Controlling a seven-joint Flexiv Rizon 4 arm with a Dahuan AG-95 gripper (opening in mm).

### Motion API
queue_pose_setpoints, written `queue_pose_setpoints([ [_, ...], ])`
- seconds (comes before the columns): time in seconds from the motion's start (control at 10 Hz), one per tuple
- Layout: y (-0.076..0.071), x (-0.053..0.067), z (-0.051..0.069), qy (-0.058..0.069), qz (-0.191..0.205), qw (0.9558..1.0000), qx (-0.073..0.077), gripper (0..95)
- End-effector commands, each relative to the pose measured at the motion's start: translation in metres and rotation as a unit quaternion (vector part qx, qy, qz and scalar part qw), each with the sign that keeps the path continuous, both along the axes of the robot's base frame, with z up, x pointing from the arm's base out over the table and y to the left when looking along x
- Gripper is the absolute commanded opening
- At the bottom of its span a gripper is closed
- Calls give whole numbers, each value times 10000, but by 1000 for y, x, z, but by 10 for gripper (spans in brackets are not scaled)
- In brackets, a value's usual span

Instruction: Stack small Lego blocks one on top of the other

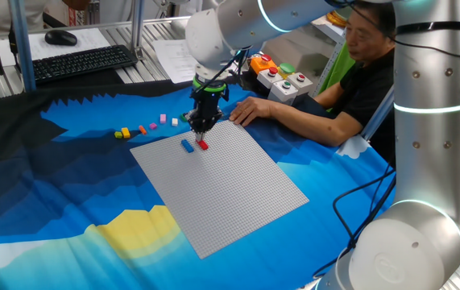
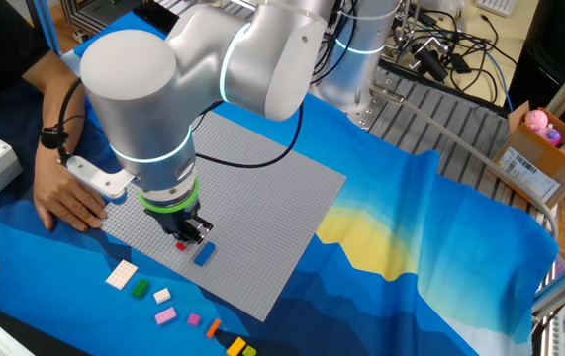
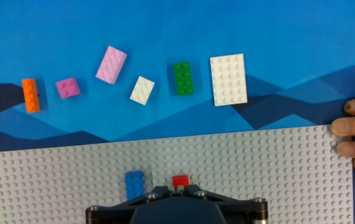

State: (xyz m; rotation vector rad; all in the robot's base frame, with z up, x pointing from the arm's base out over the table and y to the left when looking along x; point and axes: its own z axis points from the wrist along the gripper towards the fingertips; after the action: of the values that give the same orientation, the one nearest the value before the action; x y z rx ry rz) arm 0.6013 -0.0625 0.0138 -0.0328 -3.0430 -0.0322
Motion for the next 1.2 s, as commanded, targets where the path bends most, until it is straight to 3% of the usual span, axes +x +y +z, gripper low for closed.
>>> queue_pose_setpoints([
  [0.1,-1,1,-2,1,-14,10000,-21,0],
  [0.9,-1,3,-6,-23,-11,10000,-25,0],
  [1.2,-5,-1,11,109,-4,9999,-58,0],
])
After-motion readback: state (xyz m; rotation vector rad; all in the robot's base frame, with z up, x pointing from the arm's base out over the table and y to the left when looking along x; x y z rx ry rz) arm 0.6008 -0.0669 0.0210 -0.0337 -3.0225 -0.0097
